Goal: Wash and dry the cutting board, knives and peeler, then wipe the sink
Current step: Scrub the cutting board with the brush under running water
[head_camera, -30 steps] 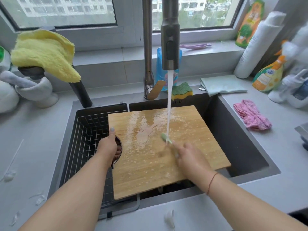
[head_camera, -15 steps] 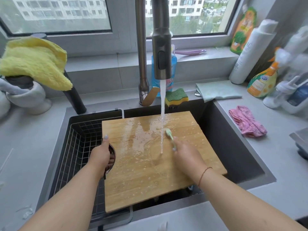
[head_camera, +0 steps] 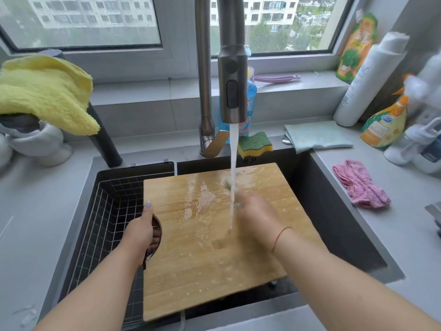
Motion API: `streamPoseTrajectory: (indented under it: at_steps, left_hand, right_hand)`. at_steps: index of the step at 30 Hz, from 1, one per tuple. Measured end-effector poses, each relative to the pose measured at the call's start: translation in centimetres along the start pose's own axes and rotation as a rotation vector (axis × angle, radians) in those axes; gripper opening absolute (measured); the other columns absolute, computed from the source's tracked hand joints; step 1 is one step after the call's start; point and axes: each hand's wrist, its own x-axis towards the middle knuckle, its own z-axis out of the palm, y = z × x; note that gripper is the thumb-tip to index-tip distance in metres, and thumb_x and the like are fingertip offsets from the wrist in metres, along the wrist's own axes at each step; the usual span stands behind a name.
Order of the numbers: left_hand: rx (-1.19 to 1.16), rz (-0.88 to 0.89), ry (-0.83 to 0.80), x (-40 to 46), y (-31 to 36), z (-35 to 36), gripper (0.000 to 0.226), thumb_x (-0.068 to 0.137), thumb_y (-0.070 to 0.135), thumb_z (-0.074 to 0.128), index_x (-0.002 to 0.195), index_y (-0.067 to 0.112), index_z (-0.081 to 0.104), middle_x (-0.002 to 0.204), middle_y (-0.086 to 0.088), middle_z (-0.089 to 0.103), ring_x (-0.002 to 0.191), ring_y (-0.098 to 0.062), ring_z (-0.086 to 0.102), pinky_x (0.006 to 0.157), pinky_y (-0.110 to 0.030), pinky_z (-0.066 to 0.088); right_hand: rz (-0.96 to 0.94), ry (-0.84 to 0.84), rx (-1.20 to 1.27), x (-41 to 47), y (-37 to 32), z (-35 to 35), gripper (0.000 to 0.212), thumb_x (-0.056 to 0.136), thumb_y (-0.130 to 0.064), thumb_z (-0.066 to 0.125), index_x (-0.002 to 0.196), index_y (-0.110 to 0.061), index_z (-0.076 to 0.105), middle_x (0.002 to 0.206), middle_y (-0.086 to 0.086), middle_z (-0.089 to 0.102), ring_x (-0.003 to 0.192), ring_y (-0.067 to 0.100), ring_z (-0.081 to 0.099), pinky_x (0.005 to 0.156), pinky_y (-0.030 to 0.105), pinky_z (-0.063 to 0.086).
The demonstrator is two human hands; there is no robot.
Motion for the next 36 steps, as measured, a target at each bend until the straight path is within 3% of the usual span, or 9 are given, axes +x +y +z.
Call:
streamPoseTrajectory:
  at_steps: [3,5,13,16,20,23,25,30,36]
  left_hand:
    - [0.013,0.006,0.016,-0.2,0.0,0.0,0.075,0.096,0.061,0.029,0.134,-0.001,0.046,0.073,-0.006,0.052,0.064,-0.018,0.050,0.051,-0.028,0.036]
    - [0.026,0.014,0.021,-0.3,0.0,0.0,0.073,0.096,0.061,0.029,0.130,0.000,0.049,0.074,-0.007,0.053,0.065,-0.019,0.051,0.051,-0.027,0.036]
    - [0.022,-0.006,-0.006,-0.3,0.3,-0.2,0.057,0.096,0.062,0.030,0.100,0.010,0.052,0.076,-0.009,0.060,0.067,-0.022,0.056,0.054,-0.029,0.045]
    - [0.037,0.000,-0.015,-0.5,0.5,-0.2,0.056,0.096,0.062,0.028,0.104,0.011,0.051,0.076,-0.008,0.060,0.067,-0.021,0.056,0.053,-0.028,0.044]
    - [0.034,-0.004,-0.025,0.0,0.2,-0.5,0.069,0.093,0.067,0.029,0.108,0.006,0.057,0.090,-0.017,0.068,0.076,-0.028,0.063,0.057,-0.031,0.050]
    - [0.021,-0.005,-0.017,0.3,0.1,-0.5,0.068,0.094,0.065,0.030,0.107,0.005,0.058,0.085,-0.018,0.066,0.067,-0.025,0.059,0.052,-0.030,0.048]
    - [0.012,-0.008,-0.017,0.3,0.0,-0.4,0.066,0.095,0.064,0.032,0.104,0.004,0.058,0.071,-0.012,0.059,0.054,-0.018,0.051,0.044,-0.024,0.041]
    - [0.007,0.002,-0.020,0.5,-0.4,-0.4,0.064,0.096,0.062,0.031,0.101,0.005,0.058,0.067,-0.009,0.056,0.051,-0.017,0.047,0.043,-0.022,0.040]
    - [0.027,0.000,-0.024,0.7,-0.5,-0.5,0.070,0.094,0.065,0.030,0.113,0.004,0.058,0.073,-0.010,0.058,0.058,-0.019,0.051,0.050,-0.027,0.044]
  right_hand:
    - [-0.053,-0.094,0.211,-0.3,-2.7,2.1,0.031,0.093,-0.055,0.044,0.102,-0.032,0.063,0.086,-0.002,0.063,0.078,0.017,0.061,0.076,0.039,0.055]
    - [-0.071,-0.102,0.085,1.4,-3.2,1.1,0.035,0.094,-0.051,0.047,0.105,-0.022,0.064,0.094,0.004,0.064,0.086,0.023,0.061,0.084,0.038,0.053]
    - [0.126,0.221,-0.390,4.7,4.3,-5.3,0.041,0.099,-0.018,0.031,0.140,-0.020,0.039,0.110,0.010,0.056,0.094,0.029,0.056,0.074,0.034,0.042]
    - [0.106,0.213,-0.293,2.1,3.0,-2.0,0.034,0.101,-0.021,0.030,0.130,-0.018,0.048,0.086,0.001,0.053,0.072,0.018,0.053,0.058,0.029,0.040]
    - [0.000,-0.031,0.168,-3.9,-2.9,2.8,0.044,0.098,-0.056,0.028,0.100,-0.026,0.060,0.073,-0.001,0.056,0.052,0.011,0.044,0.042,0.022,0.036]
    - [-0.161,-0.169,0.020,-3.9,-7.1,5.7,0.024,0.100,-0.026,0.042,0.117,-0.015,0.055,0.094,0.006,0.061,0.069,0.015,0.057,0.060,0.024,0.052]
    - [-0.251,-0.150,-0.113,-3.6,-9.5,7.1,0.040,0.096,-0.007,0.043,0.134,-0.016,0.045,0.106,0.008,0.060,0.087,0.020,0.062,0.076,0.033,0.056]
    - [-0.355,-0.089,-0.171,-2.2,-10.2,7.2,0.047,0.097,-0.007,0.038,0.143,-0.015,0.035,0.108,0.006,0.055,0.089,0.021,0.055,0.075,0.033,0.050]
    - [-0.020,0.001,0.069,0.1,-3.1,1.4,0.039,0.101,-0.040,0.031,0.124,-0.023,0.057,0.098,0.005,0.063,0.088,0.024,0.062,0.075,0.038,0.055]
